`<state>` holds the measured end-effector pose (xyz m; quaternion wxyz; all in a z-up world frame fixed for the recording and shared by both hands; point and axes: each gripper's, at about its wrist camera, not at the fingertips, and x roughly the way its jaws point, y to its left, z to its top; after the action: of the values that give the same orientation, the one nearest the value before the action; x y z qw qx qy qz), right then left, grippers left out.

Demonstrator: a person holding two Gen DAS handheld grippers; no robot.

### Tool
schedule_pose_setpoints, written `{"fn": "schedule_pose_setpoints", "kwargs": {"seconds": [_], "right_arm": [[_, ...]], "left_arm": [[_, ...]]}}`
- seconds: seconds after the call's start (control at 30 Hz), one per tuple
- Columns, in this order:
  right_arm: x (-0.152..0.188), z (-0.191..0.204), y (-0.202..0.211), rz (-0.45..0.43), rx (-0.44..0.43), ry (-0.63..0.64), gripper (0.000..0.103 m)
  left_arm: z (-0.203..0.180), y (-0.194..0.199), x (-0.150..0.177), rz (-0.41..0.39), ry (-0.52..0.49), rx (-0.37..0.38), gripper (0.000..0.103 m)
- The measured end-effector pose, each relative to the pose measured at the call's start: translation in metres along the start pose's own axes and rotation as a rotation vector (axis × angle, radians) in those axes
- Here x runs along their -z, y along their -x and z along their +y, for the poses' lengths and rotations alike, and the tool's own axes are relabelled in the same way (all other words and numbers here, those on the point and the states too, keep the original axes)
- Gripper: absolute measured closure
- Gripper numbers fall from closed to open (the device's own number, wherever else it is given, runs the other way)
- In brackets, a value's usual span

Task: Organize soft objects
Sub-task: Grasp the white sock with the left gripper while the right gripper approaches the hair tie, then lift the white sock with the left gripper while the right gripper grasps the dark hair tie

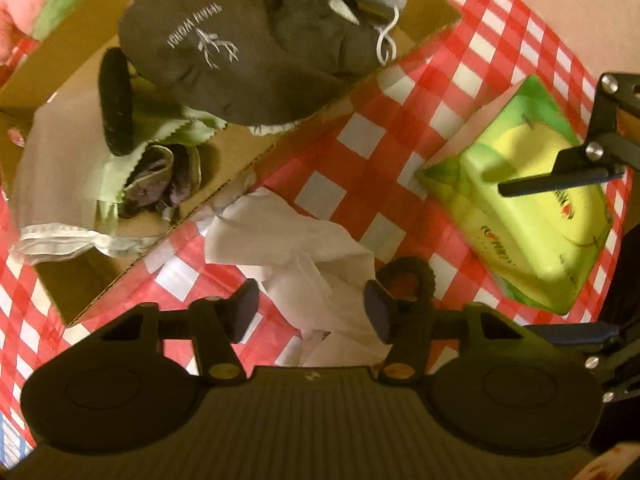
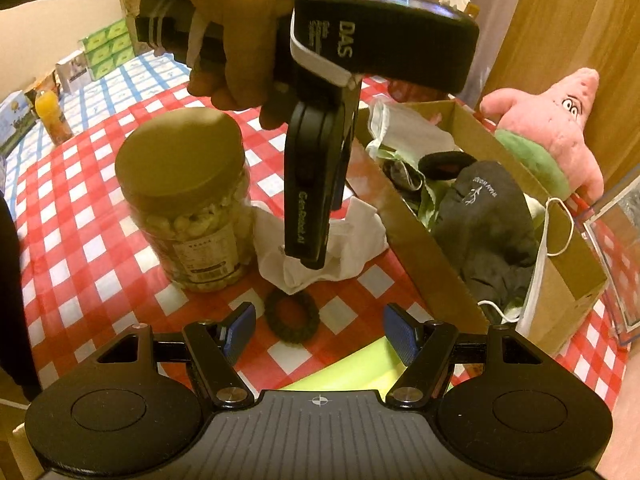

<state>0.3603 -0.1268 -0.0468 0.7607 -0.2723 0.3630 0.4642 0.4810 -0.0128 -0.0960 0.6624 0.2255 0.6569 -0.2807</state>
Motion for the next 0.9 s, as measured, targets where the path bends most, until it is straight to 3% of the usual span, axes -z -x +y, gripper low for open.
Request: {"fn": "schedule_pose_setpoints", "kwargs": {"seconds": [0.23, 0.57, 0.9], "right_arm": [[0.002, 0.001, -0.002, 0.002, -0.010, 0.003, 0.033], [-0.011, 0.006, -0.001, 0.009, -0.008, 0.015, 0.033], [-0.026, 0.003, -0.022, 0.070, -0.021, 0.041, 0.033]], "left_arm": [[0.010, -0.004, 0.010, 0.001, 0.016, -0.004, 0.095], [0.044, 0.068, 0.056, -0.194, 0.145, -0.046, 0.099], [0.077, 0.122, 0.135, -0.412, 0.334, -0.103, 0.099]]}}
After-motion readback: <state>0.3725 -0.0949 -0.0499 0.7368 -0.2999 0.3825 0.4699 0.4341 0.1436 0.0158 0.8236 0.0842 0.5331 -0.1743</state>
